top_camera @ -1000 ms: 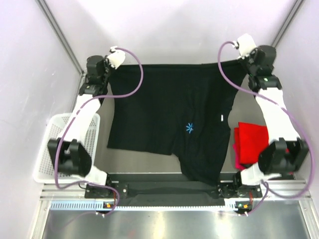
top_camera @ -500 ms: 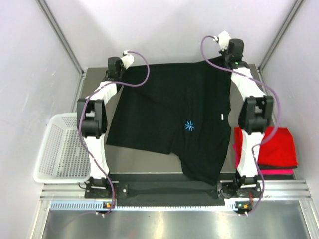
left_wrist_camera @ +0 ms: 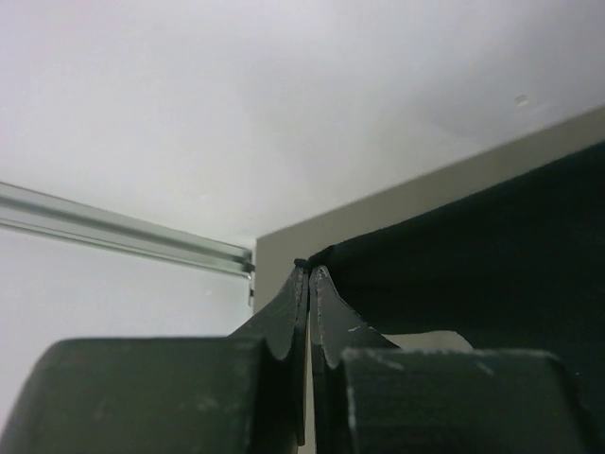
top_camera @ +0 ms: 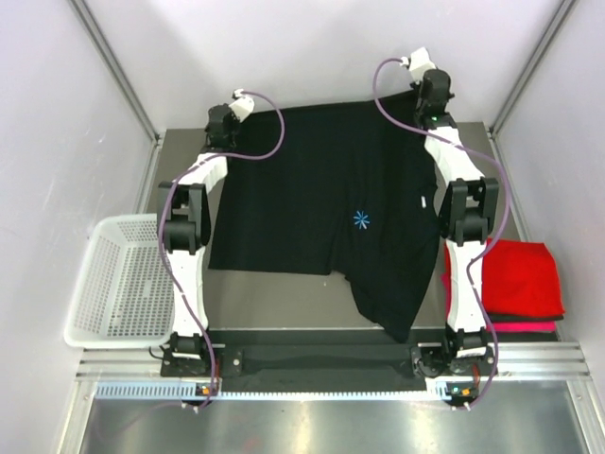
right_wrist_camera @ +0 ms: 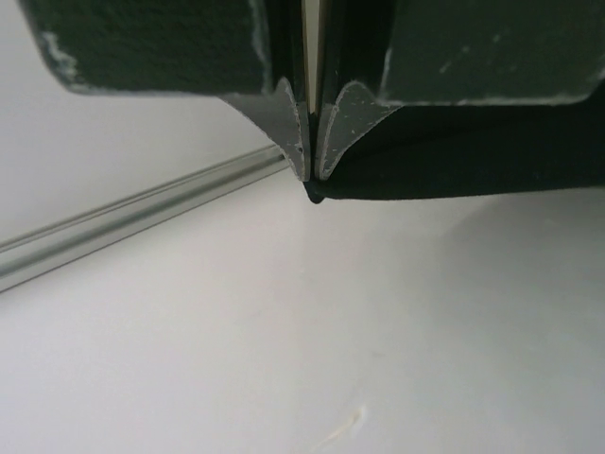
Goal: Fold and stack the t-shirts
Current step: Fold the tshirt
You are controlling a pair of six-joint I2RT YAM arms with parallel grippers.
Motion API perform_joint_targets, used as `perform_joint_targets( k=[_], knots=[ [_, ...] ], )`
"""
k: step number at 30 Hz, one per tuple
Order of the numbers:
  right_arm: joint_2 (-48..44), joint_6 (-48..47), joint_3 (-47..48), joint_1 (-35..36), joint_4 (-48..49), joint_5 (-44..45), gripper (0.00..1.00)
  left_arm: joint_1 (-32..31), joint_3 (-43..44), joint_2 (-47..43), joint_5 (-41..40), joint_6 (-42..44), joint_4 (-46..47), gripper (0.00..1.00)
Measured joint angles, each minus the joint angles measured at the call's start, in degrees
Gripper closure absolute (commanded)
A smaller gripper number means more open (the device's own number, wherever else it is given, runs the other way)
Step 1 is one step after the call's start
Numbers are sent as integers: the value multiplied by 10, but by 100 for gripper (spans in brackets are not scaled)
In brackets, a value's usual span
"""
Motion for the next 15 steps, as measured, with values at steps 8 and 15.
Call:
perform_joint_targets(
  k=[8,15],
  knots=[
    [3,-14,47,2,29,-1,100,0,-12,-30,0,22,51,100],
    [4,-26,5,11,62,3,100,1,-20,-34,-11,63,59,100]
  ],
)
